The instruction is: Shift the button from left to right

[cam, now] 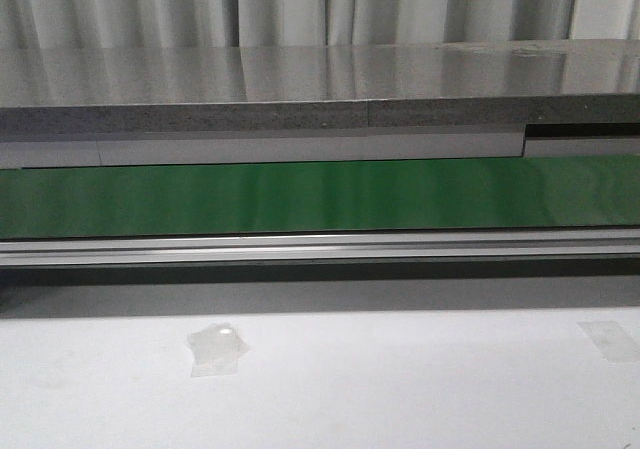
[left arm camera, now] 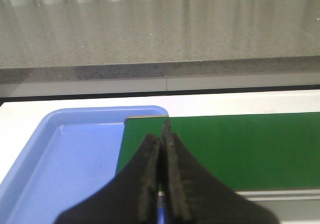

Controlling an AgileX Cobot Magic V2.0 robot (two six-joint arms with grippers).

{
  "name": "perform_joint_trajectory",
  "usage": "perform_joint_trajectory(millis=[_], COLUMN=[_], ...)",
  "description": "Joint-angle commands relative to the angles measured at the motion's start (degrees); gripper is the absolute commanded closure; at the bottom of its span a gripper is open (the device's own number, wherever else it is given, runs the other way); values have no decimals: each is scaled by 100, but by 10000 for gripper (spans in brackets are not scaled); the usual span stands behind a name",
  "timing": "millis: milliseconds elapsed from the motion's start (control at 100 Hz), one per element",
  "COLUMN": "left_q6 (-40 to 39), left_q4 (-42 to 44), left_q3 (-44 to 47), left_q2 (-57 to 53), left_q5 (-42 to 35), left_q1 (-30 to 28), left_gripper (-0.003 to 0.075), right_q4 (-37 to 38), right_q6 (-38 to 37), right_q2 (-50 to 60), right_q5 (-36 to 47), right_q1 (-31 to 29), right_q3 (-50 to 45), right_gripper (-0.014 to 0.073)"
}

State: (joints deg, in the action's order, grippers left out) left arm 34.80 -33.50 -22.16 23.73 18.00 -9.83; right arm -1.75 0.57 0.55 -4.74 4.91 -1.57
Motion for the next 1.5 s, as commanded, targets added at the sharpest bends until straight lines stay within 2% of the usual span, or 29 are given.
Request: perform_joint_trajectory(millis=[0, 650, 760, 960, 1030, 1110, 1340, 1490], left_q6=[-4, -40, -768, -3080, -3626, -3819, -3863, -4163], left_q4=[-133, 49, 662, 2919, 3569, 3872, 3872, 3965], left_q3=[-154, -154, -154, -154, -115, 27, 931, 1470], left_q2=[27, 27, -27, -352, -500, -656, -1224, -1715], left_q5=[-379, -426, -418, -418, -433, -651, -1680, -1800], left_q1=[39, 39, 39, 222, 412, 613, 724, 713], left_gripper=[740, 740, 740, 740, 740, 740, 740, 740], right_q4=[38, 38, 38, 38, 38, 38, 38, 38], right_q6=[-7, -7, -7, -7, -7, -7, -7, -7], right_q2=[111, 111, 111, 111, 111, 111, 111, 111], right_q5=[518, 518, 518, 518, 518, 518, 518, 518], right_q1=[10, 10, 10, 10, 10, 10, 10, 10], right_q3=[84, 84, 84, 84, 84, 84, 84, 84], right_gripper=[694, 694, 694, 694, 694, 694, 694, 694])
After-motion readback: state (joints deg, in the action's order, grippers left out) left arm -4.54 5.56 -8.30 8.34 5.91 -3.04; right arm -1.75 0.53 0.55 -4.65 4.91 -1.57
